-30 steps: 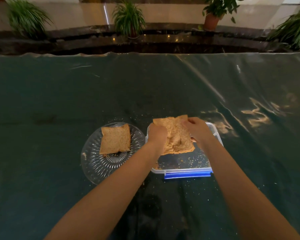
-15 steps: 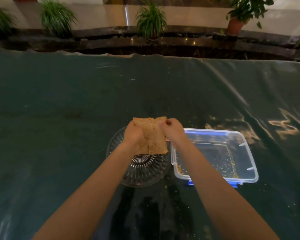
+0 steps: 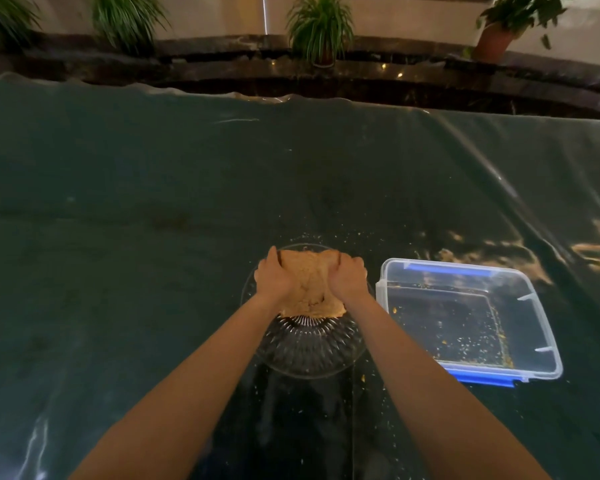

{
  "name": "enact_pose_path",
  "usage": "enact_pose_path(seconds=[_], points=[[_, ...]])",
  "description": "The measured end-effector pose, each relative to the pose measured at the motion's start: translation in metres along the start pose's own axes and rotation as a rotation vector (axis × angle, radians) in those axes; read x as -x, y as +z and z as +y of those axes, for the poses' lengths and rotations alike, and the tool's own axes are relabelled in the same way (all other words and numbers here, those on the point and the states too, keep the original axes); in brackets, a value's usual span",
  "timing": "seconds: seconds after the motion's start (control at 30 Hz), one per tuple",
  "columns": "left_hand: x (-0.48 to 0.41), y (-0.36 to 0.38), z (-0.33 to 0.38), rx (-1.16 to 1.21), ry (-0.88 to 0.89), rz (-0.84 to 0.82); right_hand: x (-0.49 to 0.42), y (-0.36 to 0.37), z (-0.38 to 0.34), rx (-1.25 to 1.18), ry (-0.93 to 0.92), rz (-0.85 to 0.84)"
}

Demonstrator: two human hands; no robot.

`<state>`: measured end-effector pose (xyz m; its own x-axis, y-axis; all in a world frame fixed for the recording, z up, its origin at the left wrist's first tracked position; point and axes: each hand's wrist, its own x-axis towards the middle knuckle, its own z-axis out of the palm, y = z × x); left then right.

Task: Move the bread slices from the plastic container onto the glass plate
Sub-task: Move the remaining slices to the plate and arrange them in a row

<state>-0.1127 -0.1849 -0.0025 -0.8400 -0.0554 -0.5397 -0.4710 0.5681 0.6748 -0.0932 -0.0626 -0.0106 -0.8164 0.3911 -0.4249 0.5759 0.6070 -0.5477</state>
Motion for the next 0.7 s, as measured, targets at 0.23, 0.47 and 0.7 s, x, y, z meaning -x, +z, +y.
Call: enact_pose_path(seconds=[0.23,0.47,0.7], points=[[-0.008,-0.012,-0.012,0.134,-0.026,-0.047,0.004,0.003,0.009,-0.119,0.061,-0.061],[-0.007,-0.003,-0.020,0.269,-0.065,-0.169,0.009,0.009,0.010,-0.261,0.093,-0.071],[-0.010,0.009,-0.026,0.385,-0.095,-0.171,0.006,0.022,0.018,-0.424,0.061,0.017]])
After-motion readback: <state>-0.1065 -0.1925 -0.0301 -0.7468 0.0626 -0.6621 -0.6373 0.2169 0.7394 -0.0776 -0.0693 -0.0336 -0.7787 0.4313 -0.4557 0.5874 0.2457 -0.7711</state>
